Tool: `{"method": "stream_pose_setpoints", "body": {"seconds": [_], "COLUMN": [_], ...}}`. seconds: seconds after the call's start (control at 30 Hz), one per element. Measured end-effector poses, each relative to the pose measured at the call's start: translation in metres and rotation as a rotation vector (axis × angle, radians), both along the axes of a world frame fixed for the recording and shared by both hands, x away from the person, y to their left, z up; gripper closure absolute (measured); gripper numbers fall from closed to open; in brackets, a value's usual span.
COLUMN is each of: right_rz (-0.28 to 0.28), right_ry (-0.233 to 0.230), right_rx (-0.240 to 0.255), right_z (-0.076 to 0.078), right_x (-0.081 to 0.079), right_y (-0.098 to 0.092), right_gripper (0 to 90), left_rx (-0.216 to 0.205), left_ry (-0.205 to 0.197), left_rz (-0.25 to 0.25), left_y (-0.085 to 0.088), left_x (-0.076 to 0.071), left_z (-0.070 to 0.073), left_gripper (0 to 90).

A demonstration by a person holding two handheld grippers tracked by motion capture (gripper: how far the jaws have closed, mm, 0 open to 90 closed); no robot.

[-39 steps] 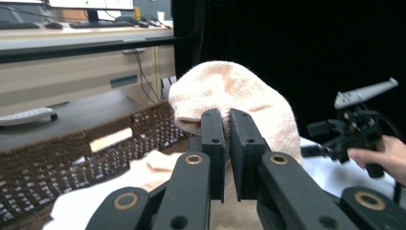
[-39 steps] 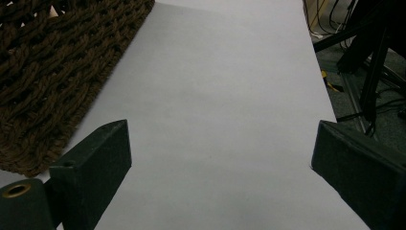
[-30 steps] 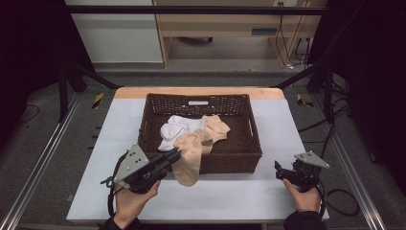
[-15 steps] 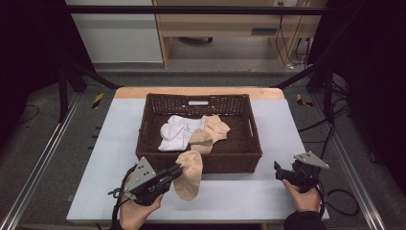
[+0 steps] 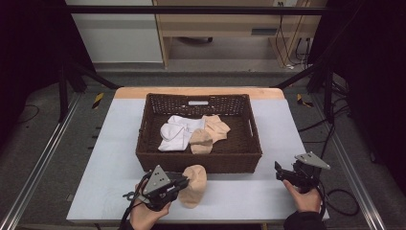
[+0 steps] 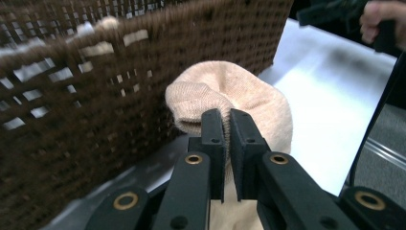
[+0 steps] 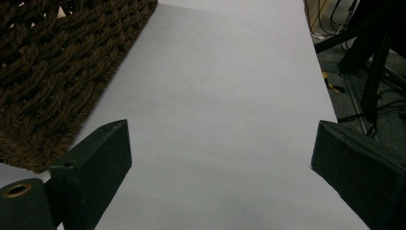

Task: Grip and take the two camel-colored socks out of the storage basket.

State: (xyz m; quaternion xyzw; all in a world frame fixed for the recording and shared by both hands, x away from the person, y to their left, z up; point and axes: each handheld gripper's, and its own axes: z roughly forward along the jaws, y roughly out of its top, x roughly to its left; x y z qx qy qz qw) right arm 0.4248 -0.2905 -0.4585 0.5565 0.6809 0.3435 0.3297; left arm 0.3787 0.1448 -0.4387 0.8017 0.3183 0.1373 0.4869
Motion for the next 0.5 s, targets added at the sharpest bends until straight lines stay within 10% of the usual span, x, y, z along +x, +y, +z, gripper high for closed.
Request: {"method": "stream_pose_setpoints", "body": {"seconds": [0.5], "right_rz": [0.003], "right_ry": [0.007], "right_rx": [-0.002], "right_z": [-0.001], "right_x": [0.001], "right_y": [0.0], "right_gripper": [6.7], "left_rx": [0.068], "left_ry": [0.055], "left_rz": [0.001], "left_y": [-0.005], "left_x": [0.008], "left_z": [-0.025], "left_gripper": [72.2]}}
